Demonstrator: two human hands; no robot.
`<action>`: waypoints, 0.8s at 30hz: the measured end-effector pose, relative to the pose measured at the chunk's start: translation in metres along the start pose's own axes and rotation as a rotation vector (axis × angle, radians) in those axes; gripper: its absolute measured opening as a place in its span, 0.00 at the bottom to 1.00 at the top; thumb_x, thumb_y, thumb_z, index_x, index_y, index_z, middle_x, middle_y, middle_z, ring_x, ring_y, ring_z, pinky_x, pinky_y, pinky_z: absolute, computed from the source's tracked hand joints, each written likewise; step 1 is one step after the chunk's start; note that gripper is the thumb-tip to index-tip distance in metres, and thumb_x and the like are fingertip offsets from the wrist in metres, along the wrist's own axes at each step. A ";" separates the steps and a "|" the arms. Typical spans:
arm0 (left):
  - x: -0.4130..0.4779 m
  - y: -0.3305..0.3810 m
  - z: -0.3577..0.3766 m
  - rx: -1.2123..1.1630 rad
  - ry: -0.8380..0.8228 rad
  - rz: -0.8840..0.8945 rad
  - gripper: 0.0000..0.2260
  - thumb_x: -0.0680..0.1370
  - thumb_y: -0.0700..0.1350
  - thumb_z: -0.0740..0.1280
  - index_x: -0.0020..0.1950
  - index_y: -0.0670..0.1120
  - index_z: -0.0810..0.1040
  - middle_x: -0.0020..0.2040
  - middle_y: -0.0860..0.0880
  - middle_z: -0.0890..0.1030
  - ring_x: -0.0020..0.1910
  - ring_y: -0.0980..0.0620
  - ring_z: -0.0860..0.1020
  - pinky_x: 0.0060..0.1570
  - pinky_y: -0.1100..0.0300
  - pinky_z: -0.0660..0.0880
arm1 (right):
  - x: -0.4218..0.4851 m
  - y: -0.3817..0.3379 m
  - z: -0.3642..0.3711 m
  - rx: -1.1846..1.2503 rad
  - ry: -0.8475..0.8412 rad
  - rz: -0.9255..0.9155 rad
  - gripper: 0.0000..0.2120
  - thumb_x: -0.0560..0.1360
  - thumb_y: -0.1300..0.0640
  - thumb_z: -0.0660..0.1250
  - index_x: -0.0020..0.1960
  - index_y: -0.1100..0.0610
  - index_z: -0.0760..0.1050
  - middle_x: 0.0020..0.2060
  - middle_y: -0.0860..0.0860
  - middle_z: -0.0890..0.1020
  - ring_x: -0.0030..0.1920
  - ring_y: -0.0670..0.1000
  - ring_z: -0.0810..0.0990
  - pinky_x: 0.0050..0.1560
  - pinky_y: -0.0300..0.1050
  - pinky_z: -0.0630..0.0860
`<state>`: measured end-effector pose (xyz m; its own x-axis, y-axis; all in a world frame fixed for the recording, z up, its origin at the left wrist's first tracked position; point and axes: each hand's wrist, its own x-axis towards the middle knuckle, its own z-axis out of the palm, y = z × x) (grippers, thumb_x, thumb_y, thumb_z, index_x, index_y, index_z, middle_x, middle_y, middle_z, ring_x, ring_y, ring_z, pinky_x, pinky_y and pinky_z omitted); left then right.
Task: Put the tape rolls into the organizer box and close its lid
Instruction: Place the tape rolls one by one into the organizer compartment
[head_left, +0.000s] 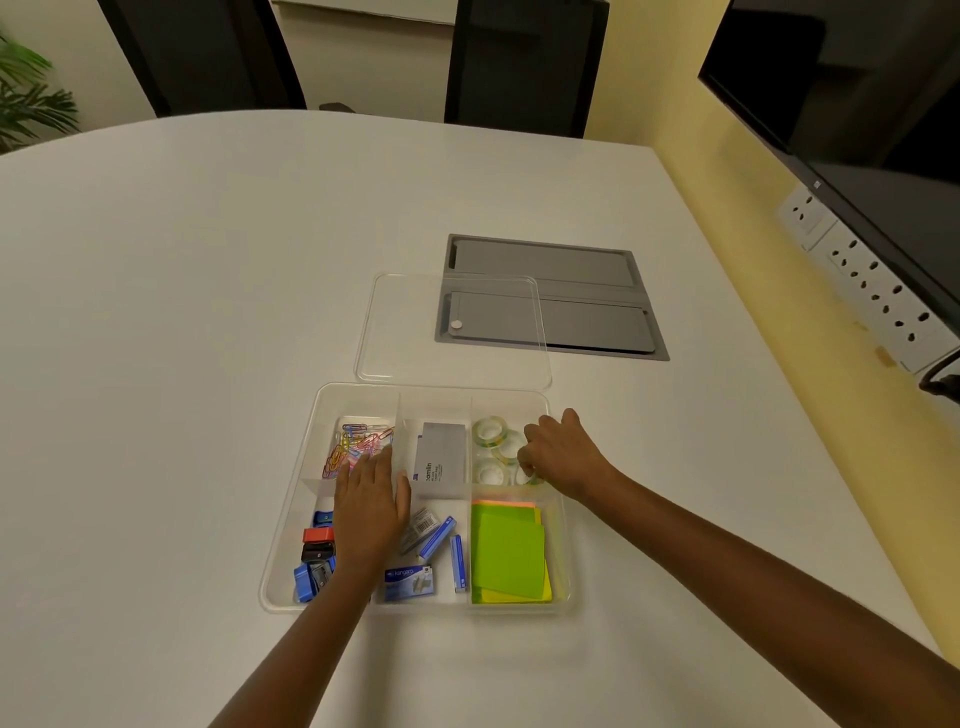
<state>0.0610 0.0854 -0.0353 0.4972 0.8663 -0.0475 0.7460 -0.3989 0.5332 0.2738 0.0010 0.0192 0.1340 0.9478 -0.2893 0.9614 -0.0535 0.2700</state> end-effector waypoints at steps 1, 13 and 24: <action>0.000 0.000 0.000 -0.001 0.003 -0.001 0.25 0.75 0.50 0.48 0.66 0.39 0.67 0.63 0.39 0.75 0.65 0.41 0.71 0.73 0.45 0.58 | 0.000 -0.001 0.002 0.011 0.003 0.007 0.09 0.77 0.63 0.62 0.54 0.58 0.77 0.55 0.56 0.78 0.57 0.58 0.73 0.56 0.54 0.67; -0.001 0.001 0.000 0.007 0.023 0.006 0.24 0.75 0.49 0.49 0.64 0.38 0.69 0.60 0.37 0.77 0.63 0.40 0.73 0.72 0.44 0.60 | -0.005 -0.012 -0.021 -0.214 0.077 -0.037 0.12 0.52 0.59 0.81 0.23 0.52 0.78 0.22 0.47 0.81 0.26 0.45 0.80 0.32 0.35 0.74; -0.002 0.001 0.000 0.009 0.017 -0.002 0.25 0.75 0.50 0.49 0.64 0.38 0.69 0.61 0.37 0.77 0.63 0.39 0.73 0.73 0.44 0.59 | 0.011 0.002 -0.004 0.016 -0.099 -0.166 0.12 0.71 0.74 0.59 0.32 0.63 0.69 0.34 0.59 0.71 0.44 0.56 0.75 0.34 0.46 0.63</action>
<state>0.0609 0.0836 -0.0344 0.4881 0.8721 -0.0348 0.7513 -0.3995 0.5254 0.2765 0.0122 0.0205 -0.0041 0.9084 -0.4180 0.9758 0.0950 0.1969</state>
